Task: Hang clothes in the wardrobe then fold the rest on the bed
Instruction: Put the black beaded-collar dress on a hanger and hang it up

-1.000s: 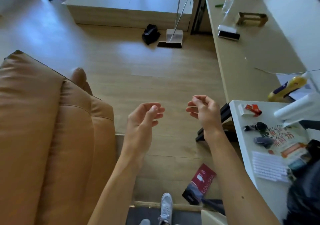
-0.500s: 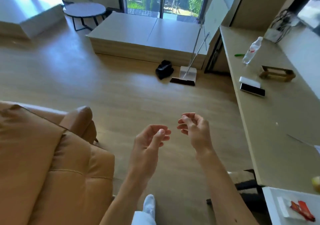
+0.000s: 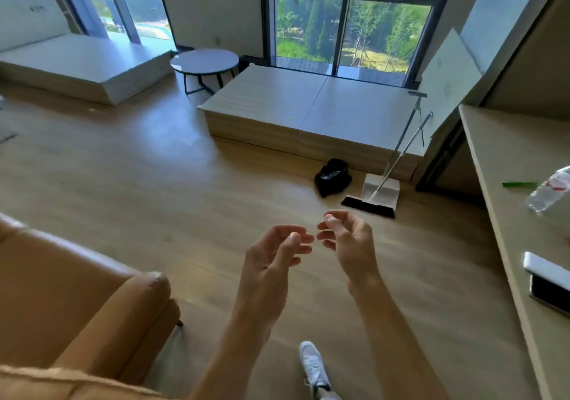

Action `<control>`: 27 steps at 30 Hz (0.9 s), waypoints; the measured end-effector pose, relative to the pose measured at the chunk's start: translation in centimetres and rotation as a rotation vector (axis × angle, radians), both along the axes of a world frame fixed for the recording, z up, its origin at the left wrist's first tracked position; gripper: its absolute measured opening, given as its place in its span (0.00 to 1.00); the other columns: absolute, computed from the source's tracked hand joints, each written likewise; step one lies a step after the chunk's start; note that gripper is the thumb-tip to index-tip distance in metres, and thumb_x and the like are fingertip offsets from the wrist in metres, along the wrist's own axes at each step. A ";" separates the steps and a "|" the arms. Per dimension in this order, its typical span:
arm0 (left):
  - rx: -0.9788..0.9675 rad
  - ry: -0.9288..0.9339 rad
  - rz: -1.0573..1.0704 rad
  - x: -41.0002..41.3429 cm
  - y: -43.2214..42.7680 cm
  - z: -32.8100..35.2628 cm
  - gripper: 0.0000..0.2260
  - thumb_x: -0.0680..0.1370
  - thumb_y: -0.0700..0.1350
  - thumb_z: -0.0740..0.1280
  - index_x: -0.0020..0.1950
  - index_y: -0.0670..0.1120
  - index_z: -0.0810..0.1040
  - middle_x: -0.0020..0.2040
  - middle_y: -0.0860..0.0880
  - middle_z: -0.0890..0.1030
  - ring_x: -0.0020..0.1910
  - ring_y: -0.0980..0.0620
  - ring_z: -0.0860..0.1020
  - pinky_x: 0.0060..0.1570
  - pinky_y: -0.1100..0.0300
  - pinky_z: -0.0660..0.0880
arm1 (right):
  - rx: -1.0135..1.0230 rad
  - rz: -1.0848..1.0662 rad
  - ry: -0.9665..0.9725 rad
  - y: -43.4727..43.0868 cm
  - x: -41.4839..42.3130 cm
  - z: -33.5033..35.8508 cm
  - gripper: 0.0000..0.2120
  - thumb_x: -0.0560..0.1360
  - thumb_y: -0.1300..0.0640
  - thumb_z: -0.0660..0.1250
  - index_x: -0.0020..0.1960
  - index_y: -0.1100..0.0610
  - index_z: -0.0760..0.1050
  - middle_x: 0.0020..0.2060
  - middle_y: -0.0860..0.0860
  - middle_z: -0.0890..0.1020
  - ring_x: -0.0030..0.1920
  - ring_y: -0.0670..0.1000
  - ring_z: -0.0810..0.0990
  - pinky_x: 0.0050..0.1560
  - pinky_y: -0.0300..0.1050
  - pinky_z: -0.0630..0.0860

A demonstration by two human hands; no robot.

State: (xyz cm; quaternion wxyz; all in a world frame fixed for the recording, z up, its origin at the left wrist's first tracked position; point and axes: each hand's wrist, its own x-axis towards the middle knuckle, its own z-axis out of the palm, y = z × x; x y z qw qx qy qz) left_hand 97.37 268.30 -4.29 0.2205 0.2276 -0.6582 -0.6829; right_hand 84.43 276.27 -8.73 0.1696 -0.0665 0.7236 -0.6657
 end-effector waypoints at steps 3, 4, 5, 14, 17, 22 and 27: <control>0.012 -0.012 0.104 -5.7 -3.2 0.5 0.08 0.83 0.46 0.63 0.53 0.47 0.82 0.48 0.51 0.87 0.49 0.51 0.85 0.55 0.50 0.80 | -0.003 0.090 -0.005 -4.8 -6.7 0.6 0.06 0.82 0.56 0.63 0.53 0.56 0.78 0.44 0.54 0.85 0.45 0.55 0.85 0.52 0.52 0.81; 0.014 -0.008 0.141 -7.5 -4.4 0.9 0.09 0.83 0.47 0.63 0.53 0.46 0.82 0.48 0.51 0.87 0.48 0.51 0.85 0.54 0.50 0.80 | -0.008 0.123 -0.003 -6.7 -8.9 1.0 0.06 0.82 0.56 0.63 0.53 0.56 0.78 0.44 0.54 0.84 0.45 0.55 0.85 0.53 0.53 0.80; 0.011 -0.005 0.180 -9.0 -5.7 1.5 0.10 0.81 0.49 0.63 0.53 0.46 0.81 0.48 0.51 0.87 0.48 0.51 0.85 0.53 0.52 0.80 | -0.006 0.158 -0.002 -8.5 -10.9 1.6 0.06 0.82 0.56 0.63 0.53 0.56 0.78 0.44 0.54 0.84 0.45 0.55 0.84 0.53 0.53 0.80; 0.009 -0.003 0.521 -18.0 -20.5 2.9 0.10 0.84 0.42 0.60 0.53 0.47 0.81 0.48 0.50 0.87 0.49 0.51 0.85 0.56 0.51 0.80 | -0.052 0.455 -0.030 -27.0 -20.9 4.0 0.06 0.82 0.57 0.63 0.53 0.58 0.78 0.44 0.55 0.85 0.42 0.52 0.84 0.51 0.51 0.81; 0.023 0.016 0.603 -20.7 -27.1 2.3 0.10 0.84 0.41 0.59 0.53 0.46 0.81 0.48 0.49 0.87 0.49 0.51 0.85 0.56 0.52 0.80 | -0.041 0.525 -0.015 -34.0 -23.5 3.7 0.05 0.82 0.58 0.64 0.52 0.57 0.78 0.43 0.55 0.85 0.42 0.53 0.84 0.51 0.52 0.80; 0.045 0.046 0.656 -25.2 -38.2 1.3 0.10 0.84 0.42 0.59 0.53 0.46 0.81 0.48 0.49 0.87 0.49 0.51 0.85 0.57 0.50 0.80 | -0.011 0.623 0.021 -46.0 -27.1 3.4 0.05 0.81 0.58 0.64 0.52 0.57 0.78 0.42 0.55 0.85 0.40 0.52 0.84 0.51 0.53 0.80; 0.060 0.070 0.692 -29.2 -49.3 2.6 0.10 0.84 0.42 0.60 0.54 0.44 0.81 0.48 0.49 0.87 0.48 0.52 0.85 0.58 0.50 0.79 | 0.004 0.713 0.023 -57.4 -30.1 4.2 0.06 0.81 0.57 0.64 0.54 0.57 0.78 0.45 0.56 0.85 0.44 0.54 0.85 0.49 0.49 0.80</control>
